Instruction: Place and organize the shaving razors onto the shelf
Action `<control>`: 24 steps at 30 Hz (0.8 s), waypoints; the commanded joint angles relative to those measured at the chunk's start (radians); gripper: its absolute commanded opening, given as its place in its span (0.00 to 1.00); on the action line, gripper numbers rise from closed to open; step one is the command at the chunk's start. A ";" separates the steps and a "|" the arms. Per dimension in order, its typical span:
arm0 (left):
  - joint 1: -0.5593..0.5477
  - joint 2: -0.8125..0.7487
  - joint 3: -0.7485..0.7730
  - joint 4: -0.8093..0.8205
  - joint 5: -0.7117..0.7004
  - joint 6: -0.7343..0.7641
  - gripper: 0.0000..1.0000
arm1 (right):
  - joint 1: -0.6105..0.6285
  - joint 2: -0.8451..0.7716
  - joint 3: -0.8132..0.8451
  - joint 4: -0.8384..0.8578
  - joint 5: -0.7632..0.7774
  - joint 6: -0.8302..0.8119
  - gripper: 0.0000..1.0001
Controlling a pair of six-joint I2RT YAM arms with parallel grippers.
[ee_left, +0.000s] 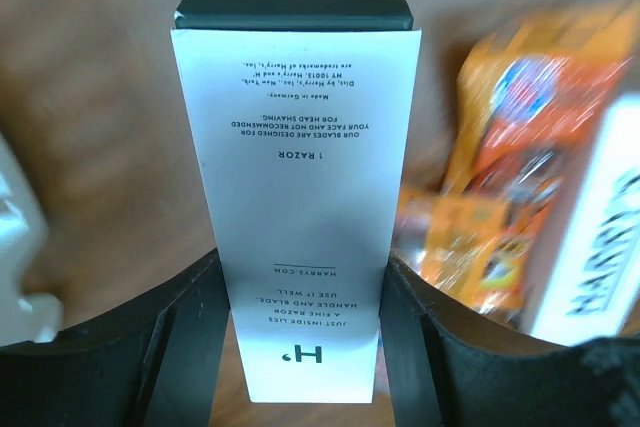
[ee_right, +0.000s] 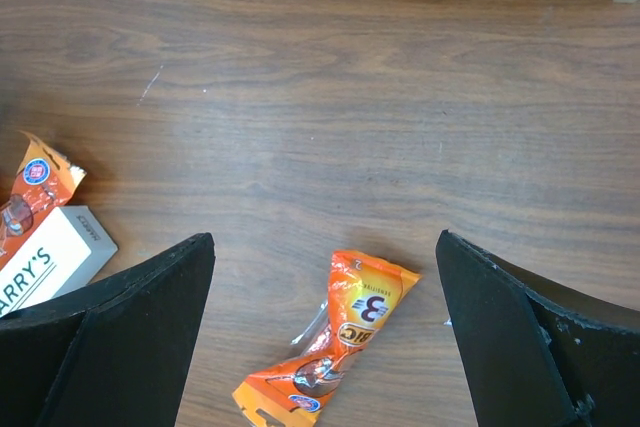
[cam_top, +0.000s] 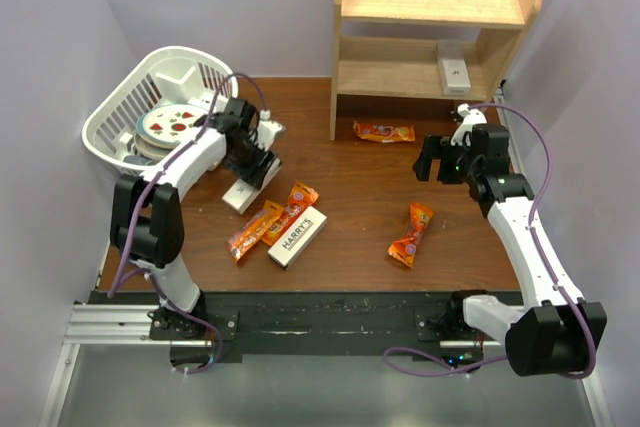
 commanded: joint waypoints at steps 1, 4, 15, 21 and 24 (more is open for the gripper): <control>-0.053 0.025 0.207 -0.035 0.136 -0.138 0.40 | 0.000 0.022 0.017 0.033 0.042 0.018 0.97; -0.101 0.027 0.203 0.026 0.132 -0.268 0.48 | 0.000 0.029 0.014 0.033 0.060 0.009 0.97; -0.244 0.079 0.158 0.452 0.263 -0.859 0.29 | -0.001 0.011 -0.049 0.043 0.120 -0.060 0.97; -0.315 0.200 0.223 0.476 0.273 -0.937 0.37 | -0.001 -0.023 -0.098 0.043 0.111 -0.079 0.96; -0.313 0.229 0.203 0.496 0.313 -0.970 0.61 | 0.000 -0.029 -0.114 0.036 0.119 -0.105 0.96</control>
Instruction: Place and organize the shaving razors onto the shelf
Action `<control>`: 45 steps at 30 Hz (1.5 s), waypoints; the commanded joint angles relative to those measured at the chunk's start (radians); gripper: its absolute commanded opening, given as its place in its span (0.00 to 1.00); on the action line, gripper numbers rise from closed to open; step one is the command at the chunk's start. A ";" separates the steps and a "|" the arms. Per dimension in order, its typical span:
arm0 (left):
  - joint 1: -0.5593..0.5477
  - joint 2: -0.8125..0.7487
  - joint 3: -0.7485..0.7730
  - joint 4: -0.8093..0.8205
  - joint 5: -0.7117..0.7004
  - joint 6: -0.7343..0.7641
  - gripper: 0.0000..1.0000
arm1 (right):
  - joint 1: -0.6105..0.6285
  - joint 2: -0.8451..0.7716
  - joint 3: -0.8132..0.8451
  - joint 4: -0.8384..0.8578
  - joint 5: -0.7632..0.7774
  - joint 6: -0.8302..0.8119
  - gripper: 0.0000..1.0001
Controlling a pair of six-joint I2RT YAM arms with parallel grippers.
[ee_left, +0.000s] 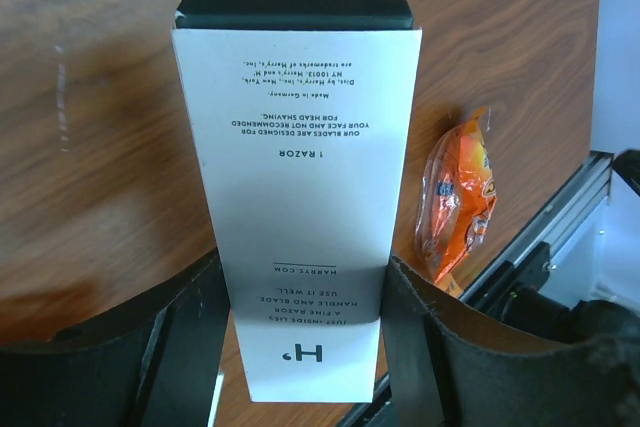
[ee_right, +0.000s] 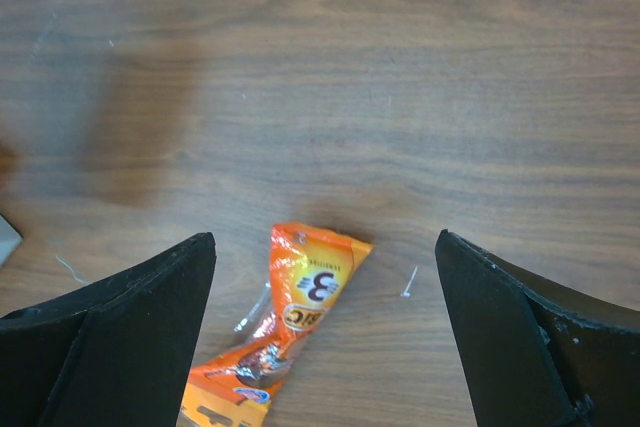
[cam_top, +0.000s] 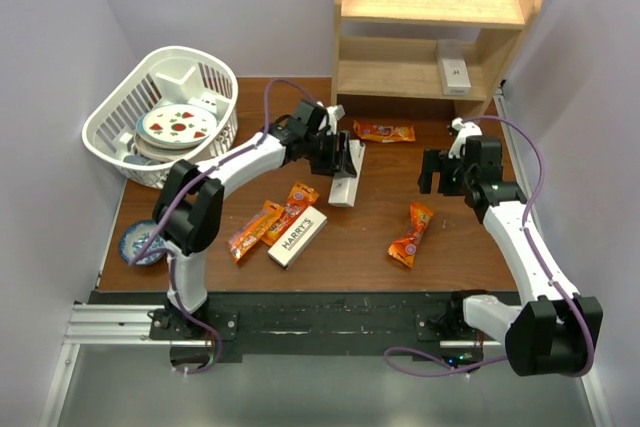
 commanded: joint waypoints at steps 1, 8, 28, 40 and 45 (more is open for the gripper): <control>0.013 0.026 0.002 0.100 0.091 -0.107 0.68 | -0.001 -0.027 -0.008 0.014 0.024 -0.051 0.97; 0.126 -0.126 -0.125 0.364 0.375 -0.144 0.98 | 0.079 0.019 0.075 0.002 0.046 -0.028 0.99; 0.378 -0.652 -0.516 0.143 0.182 0.213 0.83 | 0.615 0.468 0.359 -0.147 0.283 0.543 0.99; 0.540 -0.747 -0.579 0.130 0.196 0.183 0.83 | 0.712 0.661 0.486 -0.291 0.511 0.767 0.99; 0.557 -0.773 -0.639 0.169 0.216 0.143 0.83 | 0.718 0.692 0.514 -0.273 0.518 0.778 0.98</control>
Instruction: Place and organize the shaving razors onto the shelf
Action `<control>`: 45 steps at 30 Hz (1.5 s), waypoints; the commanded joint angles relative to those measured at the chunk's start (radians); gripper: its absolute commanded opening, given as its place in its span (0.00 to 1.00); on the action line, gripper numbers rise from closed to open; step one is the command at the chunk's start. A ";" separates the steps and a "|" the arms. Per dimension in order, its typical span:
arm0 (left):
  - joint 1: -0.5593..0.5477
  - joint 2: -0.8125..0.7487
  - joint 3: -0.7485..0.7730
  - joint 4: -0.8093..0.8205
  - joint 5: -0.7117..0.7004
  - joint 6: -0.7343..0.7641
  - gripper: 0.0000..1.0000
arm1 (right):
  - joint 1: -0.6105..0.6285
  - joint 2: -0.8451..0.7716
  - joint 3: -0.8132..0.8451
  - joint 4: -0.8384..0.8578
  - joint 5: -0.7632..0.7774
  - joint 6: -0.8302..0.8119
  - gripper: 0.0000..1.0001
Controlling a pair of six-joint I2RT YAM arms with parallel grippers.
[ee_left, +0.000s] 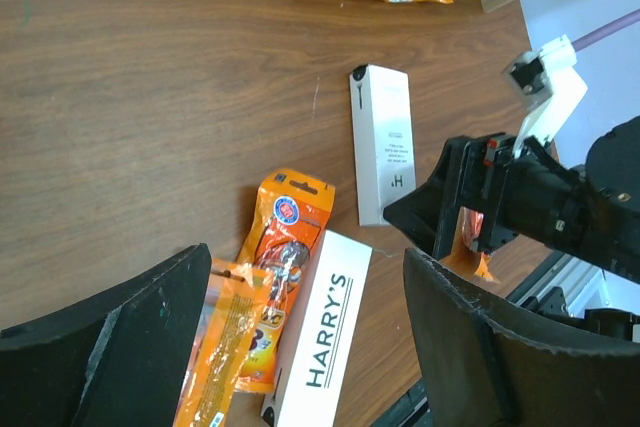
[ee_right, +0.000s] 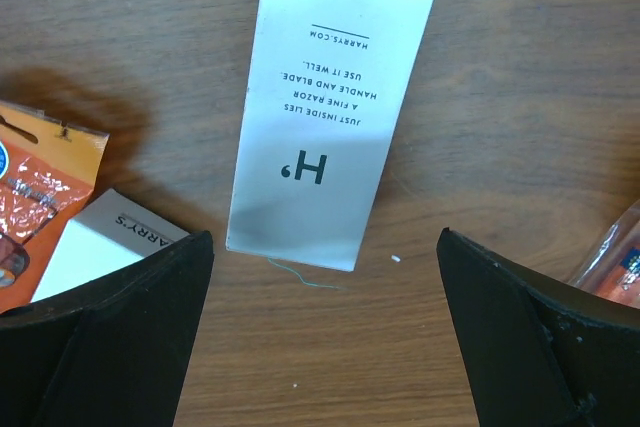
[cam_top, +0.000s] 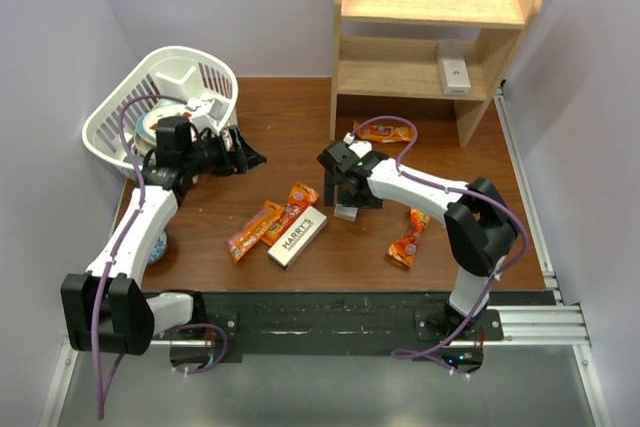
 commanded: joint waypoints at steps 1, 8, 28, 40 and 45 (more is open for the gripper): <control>0.022 -0.033 -0.046 0.041 0.022 -0.026 0.83 | 0.005 0.015 0.065 -0.003 0.071 0.067 0.98; 0.045 -0.032 -0.060 0.055 0.036 -0.049 0.83 | 0.007 0.094 0.079 0.010 0.058 0.045 0.92; 0.060 -0.015 -0.043 0.083 0.045 -0.072 0.83 | -0.018 -0.066 -0.008 0.068 0.034 -0.287 0.31; 0.060 0.057 0.046 0.130 0.060 -0.101 0.85 | -0.125 -0.474 -0.024 0.129 0.075 -0.665 0.14; 0.060 0.097 0.072 0.152 0.068 -0.116 0.85 | -0.219 -0.408 0.033 0.269 0.095 -0.731 0.14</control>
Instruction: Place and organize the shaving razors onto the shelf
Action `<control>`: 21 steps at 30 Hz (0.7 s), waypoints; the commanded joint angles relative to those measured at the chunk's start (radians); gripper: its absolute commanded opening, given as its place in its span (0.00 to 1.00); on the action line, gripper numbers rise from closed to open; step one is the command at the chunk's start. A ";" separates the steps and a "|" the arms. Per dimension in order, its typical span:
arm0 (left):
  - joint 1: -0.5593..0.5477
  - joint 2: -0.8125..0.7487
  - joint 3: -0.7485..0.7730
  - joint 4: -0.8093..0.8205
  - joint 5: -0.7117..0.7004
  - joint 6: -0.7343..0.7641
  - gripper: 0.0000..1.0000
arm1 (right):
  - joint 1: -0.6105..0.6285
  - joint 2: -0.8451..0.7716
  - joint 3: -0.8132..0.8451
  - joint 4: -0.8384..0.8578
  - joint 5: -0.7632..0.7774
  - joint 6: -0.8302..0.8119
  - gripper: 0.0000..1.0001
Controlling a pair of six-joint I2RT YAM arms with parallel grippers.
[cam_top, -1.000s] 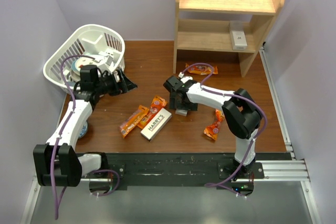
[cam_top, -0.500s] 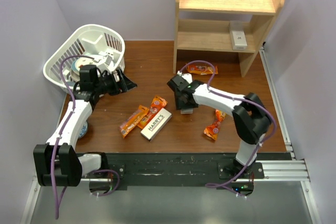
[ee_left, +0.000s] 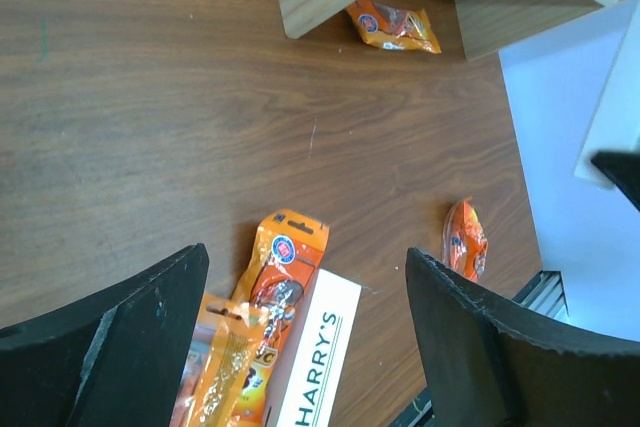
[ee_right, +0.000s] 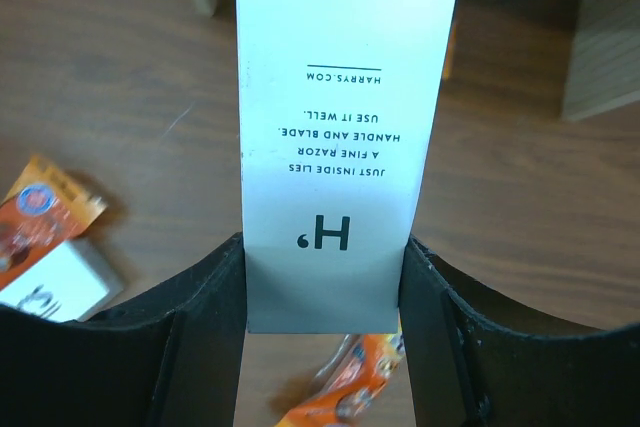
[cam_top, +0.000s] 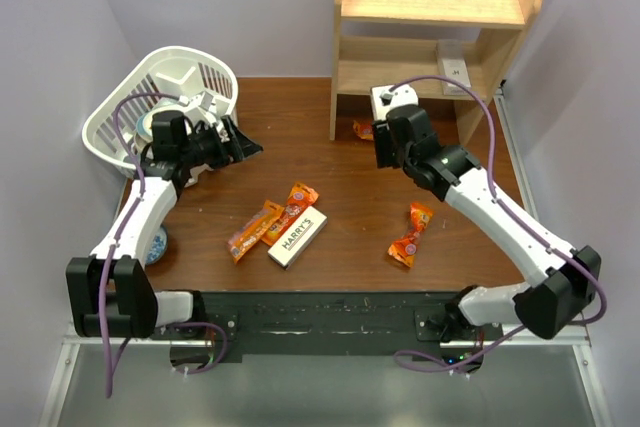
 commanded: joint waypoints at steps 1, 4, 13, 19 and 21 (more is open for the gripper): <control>0.007 0.026 0.059 0.064 0.034 -0.038 0.85 | -0.065 0.083 0.086 0.161 0.044 -0.103 0.14; 0.007 0.038 0.076 0.075 0.052 -0.042 0.85 | -0.108 0.157 0.170 0.206 0.044 -0.101 0.14; 0.007 0.043 0.076 0.067 0.071 -0.037 0.85 | -0.201 0.326 0.376 0.260 0.023 -0.115 0.15; 0.007 0.052 0.081 0.070 0.074 -0.040 0.85 | -0.234 0.412 0.440 0.301 0.030 -0.166 0.15; 0.007 0.052 0.082 0.072 0.072 -0.042 0.85 | -0.240 0.432 0.445 0.316 0.047 -0.166 0.15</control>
